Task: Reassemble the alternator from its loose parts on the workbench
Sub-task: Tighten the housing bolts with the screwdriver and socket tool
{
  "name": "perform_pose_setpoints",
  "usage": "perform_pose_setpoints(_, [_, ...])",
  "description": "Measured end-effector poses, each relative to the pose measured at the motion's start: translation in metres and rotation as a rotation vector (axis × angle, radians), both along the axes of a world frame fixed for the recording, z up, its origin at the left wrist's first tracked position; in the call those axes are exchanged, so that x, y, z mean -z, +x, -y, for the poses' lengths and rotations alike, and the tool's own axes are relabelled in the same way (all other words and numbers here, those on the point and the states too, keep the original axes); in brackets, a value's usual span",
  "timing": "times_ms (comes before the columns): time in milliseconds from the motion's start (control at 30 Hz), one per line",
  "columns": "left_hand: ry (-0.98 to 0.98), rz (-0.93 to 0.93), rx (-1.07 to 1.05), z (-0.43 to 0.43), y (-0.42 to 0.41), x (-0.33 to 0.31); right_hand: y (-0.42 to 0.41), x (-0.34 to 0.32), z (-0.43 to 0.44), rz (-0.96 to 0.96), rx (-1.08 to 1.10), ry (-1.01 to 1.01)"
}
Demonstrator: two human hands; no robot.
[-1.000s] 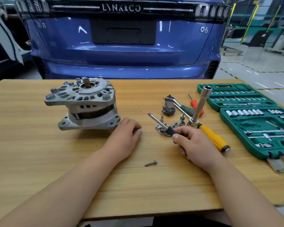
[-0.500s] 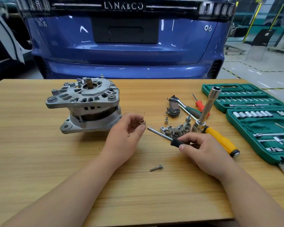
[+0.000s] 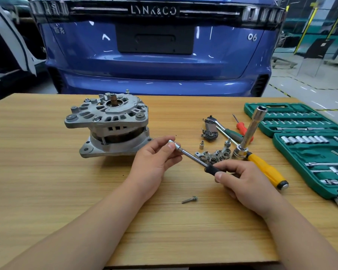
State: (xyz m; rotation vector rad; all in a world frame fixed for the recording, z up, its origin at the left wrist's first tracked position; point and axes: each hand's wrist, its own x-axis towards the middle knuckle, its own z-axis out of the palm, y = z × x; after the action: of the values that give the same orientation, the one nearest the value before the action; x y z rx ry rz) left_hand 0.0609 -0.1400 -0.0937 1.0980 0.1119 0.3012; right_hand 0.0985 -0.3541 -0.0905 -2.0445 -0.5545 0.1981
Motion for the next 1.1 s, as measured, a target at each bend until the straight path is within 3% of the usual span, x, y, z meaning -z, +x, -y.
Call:
perform_pose_setpoints(267, [0.233,0.129,-0.074,-0.005,-0.011,-0.013,0.004,-0.008,-0.006,-0.607,-0.211,0.435])
perform_pose_setpoints(500, [0.298,0.206,-0.097,-0.038,-0.045,-0.026,-0.004,-0.031,-0.042,-0.884,-0.338,0.439])
perform_pose_setpoints(600, [0.262,0.208,-0.119,-0.066,-0.066,-0.031,-0.01,-0.053,-0.068,-0.757,-0.377,0.385])
perform_pose_setpoints(667, [0.326,0.177,-0.22,-0.085,-0.075,-0.036,-0.009,-0.073,-0.086,-0.703,-0.327,0.602])
perform_pose_setpoints(767, [0.707,0.08,-0.343,-0.113,-0.081,-0.047,-0.01,-0.113,-0.135,-0.539,-0.385,0.89])
perform_pose_setpoints(867, [1.104,0.003,-0.389,-0.133,-0.076,-0.063,-0.011,-0.155,-0.192,-0.006,-0.341,0.615])
perform_pose_setpoints(933, [1.241,-0.004,-0.454,-0.145,-0.067,-0.076,-0.011,-0.176,-0.22,0.297,-0.288,0.391])
perform_pose_setpoints(1100, [1.328,0.015,-0.48,-0.167,-0.043,-0.088,-0.003,-0.194,-0.247,0.475,-0.241,0.246])
